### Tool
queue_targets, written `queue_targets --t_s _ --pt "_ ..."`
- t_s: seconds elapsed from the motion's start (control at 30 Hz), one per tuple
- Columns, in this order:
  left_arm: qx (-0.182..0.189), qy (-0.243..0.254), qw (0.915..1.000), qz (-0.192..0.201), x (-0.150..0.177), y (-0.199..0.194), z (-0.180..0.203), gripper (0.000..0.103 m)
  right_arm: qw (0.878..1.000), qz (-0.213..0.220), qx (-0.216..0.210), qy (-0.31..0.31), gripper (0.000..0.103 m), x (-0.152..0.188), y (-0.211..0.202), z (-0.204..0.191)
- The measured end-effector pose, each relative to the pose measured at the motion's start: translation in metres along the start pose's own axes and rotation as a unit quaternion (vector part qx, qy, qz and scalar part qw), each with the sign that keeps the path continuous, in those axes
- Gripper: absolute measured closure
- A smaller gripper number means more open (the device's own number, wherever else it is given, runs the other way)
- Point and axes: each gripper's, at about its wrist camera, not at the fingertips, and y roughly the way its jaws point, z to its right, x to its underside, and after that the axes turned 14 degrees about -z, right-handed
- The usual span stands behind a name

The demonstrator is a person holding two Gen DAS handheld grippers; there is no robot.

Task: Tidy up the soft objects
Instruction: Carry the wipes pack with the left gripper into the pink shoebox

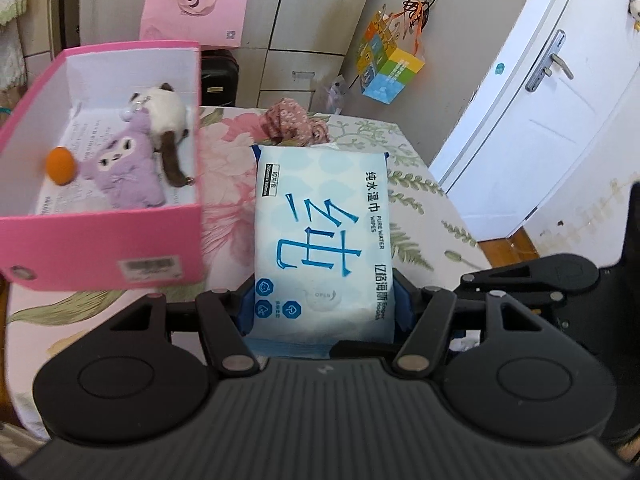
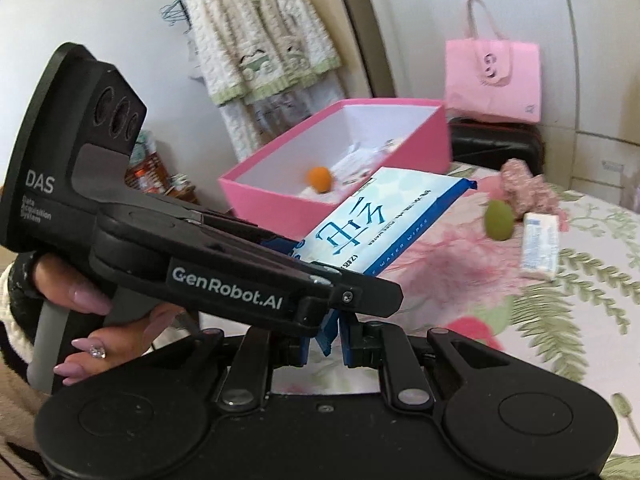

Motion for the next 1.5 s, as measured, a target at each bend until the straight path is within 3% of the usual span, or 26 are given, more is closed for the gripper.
queue_targets --t_s 0.4,0.8,1.17,1.3,1.5 --pt "-0.016 -0.006 0.9998 -0.013 0.025 -0.064 -0.030 0.041 0.997 -0.031 -0.055 -0.040 0.086 -0.018 0.000 -0.063" --pt "-0.026 -0.023 0.9985 0.042 -0.003 -0.098 -0.092 0.041 0.995 -0.011 -0.046 -0.090 0.086 -0.083 0.024 -0.093" --pt "-0.028 -0.069 0.9953 0.062 -0.071 -0.072 -0.164 0.041 0.995 0.000 -0.023 -0.101 0.085 -0.160 0.079 -0.074" --pt "-0.019 -0.094 0.9939 0.054 -0.101 -0.047 -0.186 0.041 0.996 -0.003 -0.013 -0.087 0.085 -0.188 0.099 -0.051" --pt "-0.013 -0.108 0.9937 0.025 -0.121 -0.010 -0.203 0.041 0.996 -0.017 -0.009 -0.082 0.085 -0.200 0.125 -0.025"
